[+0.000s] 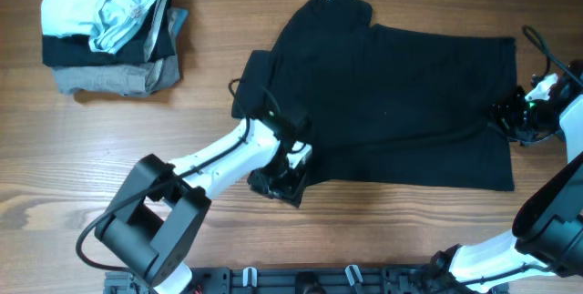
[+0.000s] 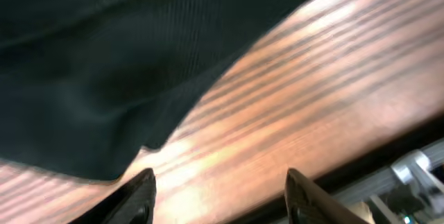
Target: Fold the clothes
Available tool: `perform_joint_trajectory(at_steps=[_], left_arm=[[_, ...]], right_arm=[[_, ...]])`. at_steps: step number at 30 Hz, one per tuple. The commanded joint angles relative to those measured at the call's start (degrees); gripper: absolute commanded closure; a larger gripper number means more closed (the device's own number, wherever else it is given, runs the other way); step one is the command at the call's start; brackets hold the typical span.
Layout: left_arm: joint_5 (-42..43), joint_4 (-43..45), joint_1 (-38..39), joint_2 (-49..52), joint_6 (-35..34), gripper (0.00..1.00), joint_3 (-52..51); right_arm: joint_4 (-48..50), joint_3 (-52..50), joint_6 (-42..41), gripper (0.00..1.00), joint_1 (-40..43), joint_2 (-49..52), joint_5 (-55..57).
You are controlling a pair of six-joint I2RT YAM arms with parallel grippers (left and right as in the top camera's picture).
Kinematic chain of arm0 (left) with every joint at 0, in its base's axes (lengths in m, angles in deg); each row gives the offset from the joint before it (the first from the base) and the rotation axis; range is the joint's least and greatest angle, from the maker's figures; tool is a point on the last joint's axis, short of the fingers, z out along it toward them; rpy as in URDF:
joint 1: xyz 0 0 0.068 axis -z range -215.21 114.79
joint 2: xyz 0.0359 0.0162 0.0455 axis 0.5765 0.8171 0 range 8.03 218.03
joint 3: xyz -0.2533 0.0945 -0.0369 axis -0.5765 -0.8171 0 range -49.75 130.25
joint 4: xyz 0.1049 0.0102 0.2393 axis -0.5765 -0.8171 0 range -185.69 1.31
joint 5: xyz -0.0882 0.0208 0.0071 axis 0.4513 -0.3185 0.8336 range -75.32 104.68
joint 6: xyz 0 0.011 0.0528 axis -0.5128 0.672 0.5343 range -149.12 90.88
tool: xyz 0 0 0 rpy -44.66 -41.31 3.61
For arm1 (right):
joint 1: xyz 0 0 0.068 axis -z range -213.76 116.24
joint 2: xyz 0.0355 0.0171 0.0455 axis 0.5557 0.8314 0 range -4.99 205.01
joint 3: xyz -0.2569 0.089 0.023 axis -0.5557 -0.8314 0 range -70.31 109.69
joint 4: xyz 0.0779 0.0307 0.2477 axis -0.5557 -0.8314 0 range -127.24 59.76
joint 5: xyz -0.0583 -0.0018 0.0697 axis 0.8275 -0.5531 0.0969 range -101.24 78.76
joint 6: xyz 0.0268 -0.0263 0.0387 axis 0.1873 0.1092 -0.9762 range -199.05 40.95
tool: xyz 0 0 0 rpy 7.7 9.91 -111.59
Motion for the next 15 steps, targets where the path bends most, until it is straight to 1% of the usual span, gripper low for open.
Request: perform_joint_trajectory(at_steps=[1,4,7,10,13,15], left_arm=[[-3.52,4.46,0.09,-0.33,-4.33,0.41,-3.80],[-6.29,8.90,-0.90,-0.31,-4.94,0.40,-4.70],[-6.99,11.85,-1.01,-0.24,-4.92,0.41,-4.70],[-7.85,13.77,-1.01,0.33,-4.94,0.50,-4.70],[-10.69,13.68,-1.01,0.98,-4.98,0.54,-4.70],[-10.99,13.51,-1.01,1.05,-5.97,0.57,-4.70]], right_arm=[[-0.02,0.72,0.66,0.64,-0.02,-0.87,-1.07],[-0.04,0.70,0.66,0.64,-0.02,-0.87,-1.07],[-0.02,0.68,0.68,0.64,-0.02,-0.87,-1.07],[-0.07,0.68,0.66,0.64,-0.02,-0.87,-1.07],[-0.04,0.66,0.68,0.64,-0.02,-0.87,-1.07],[-0.09,0.63,0.66,0.64,-0.02,-0.87,-1.07]])
